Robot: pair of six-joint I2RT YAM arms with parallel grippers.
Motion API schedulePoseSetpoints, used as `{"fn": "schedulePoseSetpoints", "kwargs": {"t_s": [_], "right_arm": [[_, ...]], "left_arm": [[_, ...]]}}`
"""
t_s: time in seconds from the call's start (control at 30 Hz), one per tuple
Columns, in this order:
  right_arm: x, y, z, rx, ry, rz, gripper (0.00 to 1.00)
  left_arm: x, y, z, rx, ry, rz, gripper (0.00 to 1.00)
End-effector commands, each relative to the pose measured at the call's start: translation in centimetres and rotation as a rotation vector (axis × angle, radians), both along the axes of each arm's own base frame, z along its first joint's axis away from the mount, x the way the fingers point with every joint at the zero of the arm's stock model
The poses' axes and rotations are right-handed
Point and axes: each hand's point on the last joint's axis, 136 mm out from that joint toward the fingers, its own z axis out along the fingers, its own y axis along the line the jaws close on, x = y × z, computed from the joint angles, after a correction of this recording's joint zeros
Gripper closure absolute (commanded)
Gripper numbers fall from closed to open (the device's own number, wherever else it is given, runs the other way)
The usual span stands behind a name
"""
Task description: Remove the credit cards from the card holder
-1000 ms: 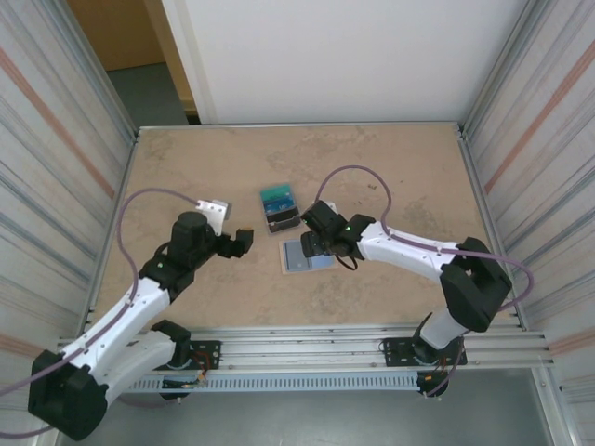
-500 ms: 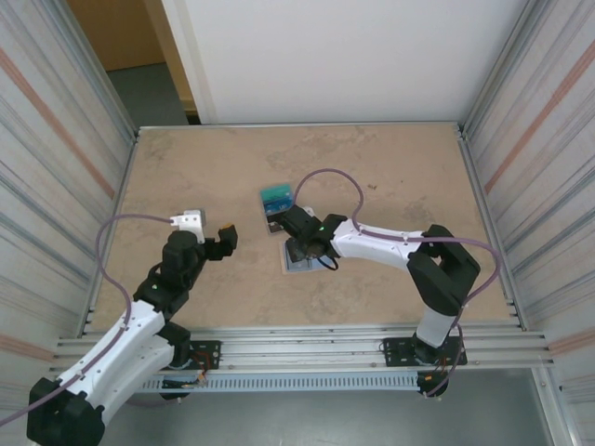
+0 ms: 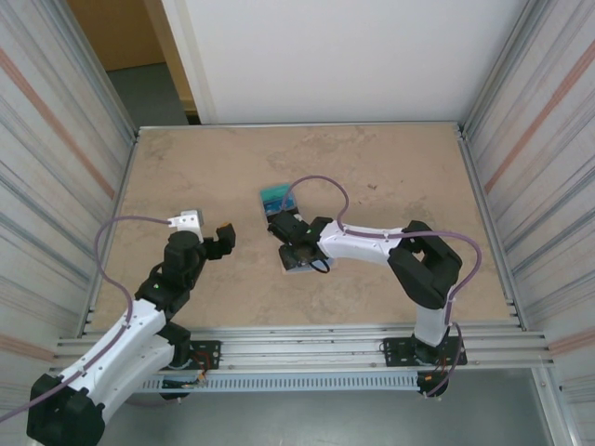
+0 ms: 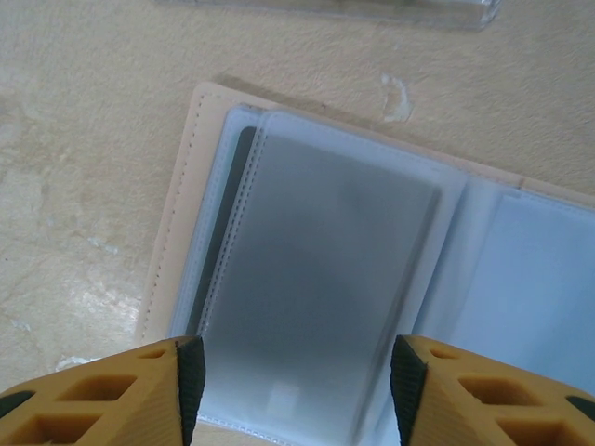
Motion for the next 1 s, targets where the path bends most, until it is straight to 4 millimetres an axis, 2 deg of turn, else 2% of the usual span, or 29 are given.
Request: {"fn": "schedulePoseSetpoints", "kwargs": {"t_s": [0.0, 0.43, 0.77, 0.97], "right_arm": [[-0.4, 0.7, -0.3, 0.012, 0.035, 0.008, 0.41], [-1.5, -0.2, -2.5, -0.035, 0.100, 0.003, 0.36], [-2.9, -0.3, -3.1, -0.012, 0.161, 0.024, 0.52], [-5.0, 0.4, -2.7, 0.052, 0.243, 0.096, 0.54]], "left_arm": [[0.2, 0.6, 0.1, -0.012, -0.008, 0.041, 0.01], [0.9, 0.2, 0.1, -0.004, 0.028, 0.036, 0.01], [1.0, -0.1, 0.1, -0.006, 0.038, 0.030, 0.01], [1.0, -0.1, 0.2, -0.009, 0.038, 0.030, 0.01]]}}
